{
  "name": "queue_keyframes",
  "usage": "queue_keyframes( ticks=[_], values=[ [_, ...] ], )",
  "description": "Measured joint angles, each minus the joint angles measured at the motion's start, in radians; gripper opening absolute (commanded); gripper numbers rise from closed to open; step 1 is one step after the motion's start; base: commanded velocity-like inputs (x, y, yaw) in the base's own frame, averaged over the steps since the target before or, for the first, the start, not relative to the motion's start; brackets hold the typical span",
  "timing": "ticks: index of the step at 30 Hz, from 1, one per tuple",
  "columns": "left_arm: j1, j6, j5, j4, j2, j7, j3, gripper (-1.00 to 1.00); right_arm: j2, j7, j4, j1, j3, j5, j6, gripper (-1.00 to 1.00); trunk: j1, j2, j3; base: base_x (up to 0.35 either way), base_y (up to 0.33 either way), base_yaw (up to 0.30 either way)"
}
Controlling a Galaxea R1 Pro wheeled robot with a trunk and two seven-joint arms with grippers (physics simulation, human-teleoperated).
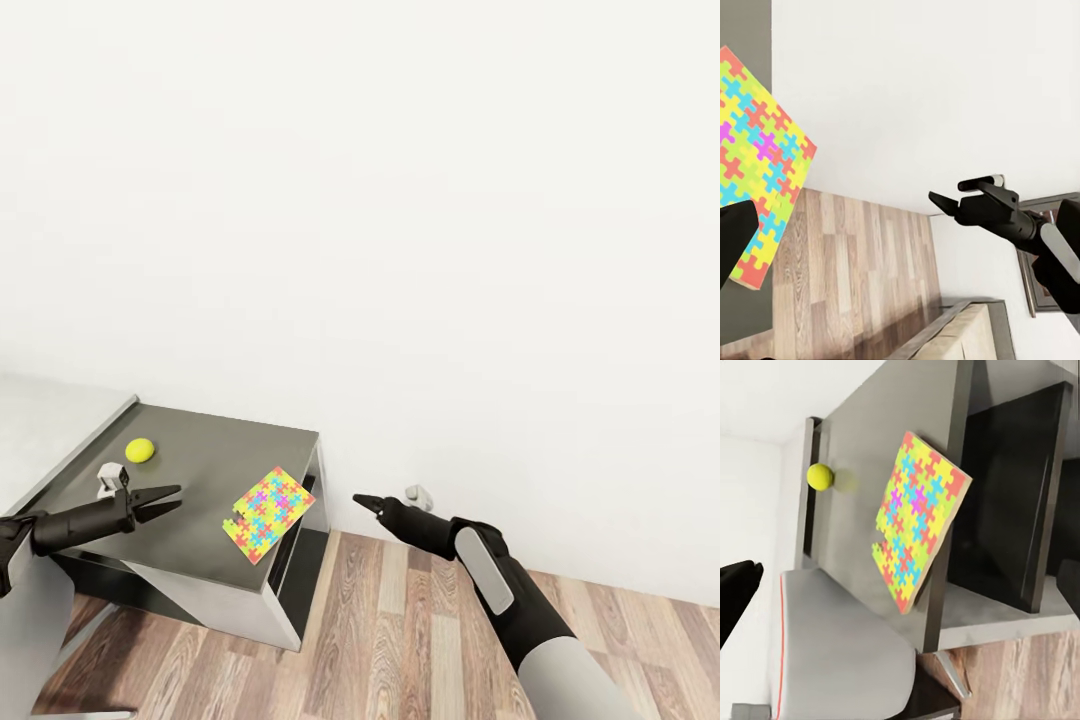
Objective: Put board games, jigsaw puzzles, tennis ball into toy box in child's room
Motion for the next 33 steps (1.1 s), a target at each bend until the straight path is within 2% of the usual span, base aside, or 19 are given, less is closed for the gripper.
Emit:
queue_keyframes(
  ticks=[4, 12, 27, 33],
  values=[
    [0.000, 0.000, 0.000, 0.000, 0.000, 0.000, 0.002, 1.00, 0.001, 0.023, 0.024, 0.000, -0.023, 0.000, 0.001, 1.00, 0.015, -0.028, -0.012, 0.000, 0.000, 0.000],
    [0.000, 0.001, 0.000, 0.000, 0.001, 0.000, 0.003, 1.00, 0.001, 0.064, 0.037, 0.000, -0.033, 0.000, 0.000, 1.00, 0.046, -0.084, -0.038, 0.000, 0.000, 0.000],
    [0.000, 0.002, 0.000, 0.000, 0.001, 0.000, 0.003, 1.00, 0.001, 0.067, 0.049, -0.001, -0.035, 0.002, -0.001, 1.00, 0.104, -0.189, -0.085, 0.000, 0.000, 0.000],
    [0.000, 0.002, 0.000, 0.000, 0.001, 0.000, 0.003, 1.00, 0.001, 0.068, 0.064, -0.001, -0.057, 0.001, -0.002, 1.00, 0.127, -0.231, -0.104, 0.000, 0.000, 0.000]
  ],
)
